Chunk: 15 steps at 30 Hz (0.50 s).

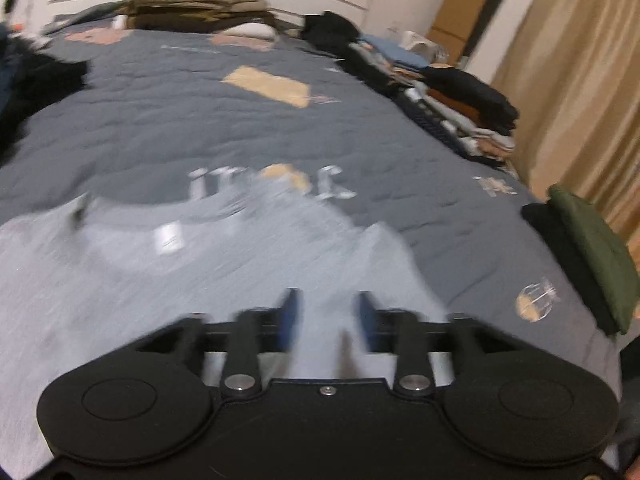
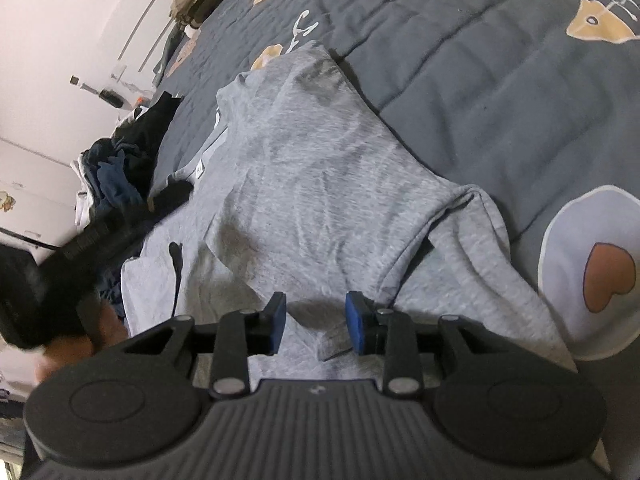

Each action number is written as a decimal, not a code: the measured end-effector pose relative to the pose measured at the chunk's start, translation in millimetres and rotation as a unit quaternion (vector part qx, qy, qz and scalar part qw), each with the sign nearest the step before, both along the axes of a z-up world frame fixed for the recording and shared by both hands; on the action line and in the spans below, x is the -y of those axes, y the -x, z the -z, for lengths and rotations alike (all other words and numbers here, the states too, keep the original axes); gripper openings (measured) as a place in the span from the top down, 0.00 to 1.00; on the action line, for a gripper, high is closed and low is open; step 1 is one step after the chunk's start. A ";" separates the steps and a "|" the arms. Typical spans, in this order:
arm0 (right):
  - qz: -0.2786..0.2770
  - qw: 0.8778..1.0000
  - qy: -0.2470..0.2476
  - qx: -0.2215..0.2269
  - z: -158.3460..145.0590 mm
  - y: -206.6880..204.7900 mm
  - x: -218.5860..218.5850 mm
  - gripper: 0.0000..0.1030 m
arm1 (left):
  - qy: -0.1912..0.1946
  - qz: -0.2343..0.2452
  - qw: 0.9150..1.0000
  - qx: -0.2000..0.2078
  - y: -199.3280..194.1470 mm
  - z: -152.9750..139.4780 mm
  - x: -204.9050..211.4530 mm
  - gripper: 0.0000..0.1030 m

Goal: Fold clothes

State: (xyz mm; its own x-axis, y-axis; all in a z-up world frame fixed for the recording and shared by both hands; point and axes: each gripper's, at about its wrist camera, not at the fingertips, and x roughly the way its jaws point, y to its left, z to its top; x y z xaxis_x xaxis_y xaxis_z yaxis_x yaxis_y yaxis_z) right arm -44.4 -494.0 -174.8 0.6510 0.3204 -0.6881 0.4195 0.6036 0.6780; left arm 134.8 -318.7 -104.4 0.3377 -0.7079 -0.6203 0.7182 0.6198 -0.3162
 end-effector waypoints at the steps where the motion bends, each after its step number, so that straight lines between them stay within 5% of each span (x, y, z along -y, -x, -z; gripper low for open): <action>1: 0.001 1.000 -0.001 0.000 0.5 0.5 0.9 0.69 | 0.003 0.015 1.000 0.004 -1.3 -2.2 10.9 0.55; 10: -0.002 1.000 0.005 -0.001 -2.1 -0.1 -3.0 0.69 | -0.049 0.073 0.996 -0.001 -25.8 8.5 112.7 0.55; 15: -0.007 1.000 0.012 -0.001 -3.1 -1.4 -5.4 0.68 | -0.084 0.083 0.989 -0.088 -50.1 35.6 141.0 0.55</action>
